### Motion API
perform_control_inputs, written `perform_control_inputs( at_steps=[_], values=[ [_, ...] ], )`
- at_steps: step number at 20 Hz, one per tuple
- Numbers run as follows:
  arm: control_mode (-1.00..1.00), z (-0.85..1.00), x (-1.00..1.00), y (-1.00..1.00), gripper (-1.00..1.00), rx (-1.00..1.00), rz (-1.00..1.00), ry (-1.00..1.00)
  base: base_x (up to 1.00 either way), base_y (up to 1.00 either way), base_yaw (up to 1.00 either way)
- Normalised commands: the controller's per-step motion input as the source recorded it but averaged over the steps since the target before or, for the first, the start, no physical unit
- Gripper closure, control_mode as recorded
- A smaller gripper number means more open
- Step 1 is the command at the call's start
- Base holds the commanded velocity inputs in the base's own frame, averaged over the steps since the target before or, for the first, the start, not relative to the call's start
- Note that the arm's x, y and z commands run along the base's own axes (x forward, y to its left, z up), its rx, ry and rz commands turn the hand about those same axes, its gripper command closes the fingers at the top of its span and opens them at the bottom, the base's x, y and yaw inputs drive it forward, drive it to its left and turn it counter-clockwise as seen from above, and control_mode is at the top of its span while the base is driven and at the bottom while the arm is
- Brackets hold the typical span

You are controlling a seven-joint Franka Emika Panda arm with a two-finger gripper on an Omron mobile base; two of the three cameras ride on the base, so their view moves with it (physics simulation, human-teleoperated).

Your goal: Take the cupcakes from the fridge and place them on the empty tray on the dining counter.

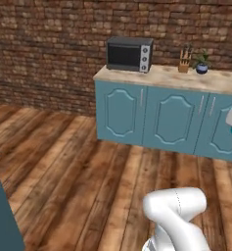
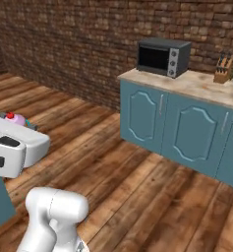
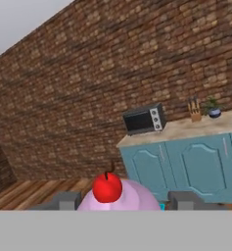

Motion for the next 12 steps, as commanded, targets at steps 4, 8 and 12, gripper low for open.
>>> perform_control_inputs(
  at_steps=[4,8,12],
  values=[
    [1.00,0.00,0.00,0.00,1.00,0.00,0.00,0.00,1.00,0.01,0.14],
    [1.00,0.00,0.00,0.00,1.00,0.00,0.00,0.00,1.00,0.11,0.08],
    [1.00,0.00,0.00,0.00,1.00,0.00,0.00,0.00,1.00,0.01,0.48]
  ],
)
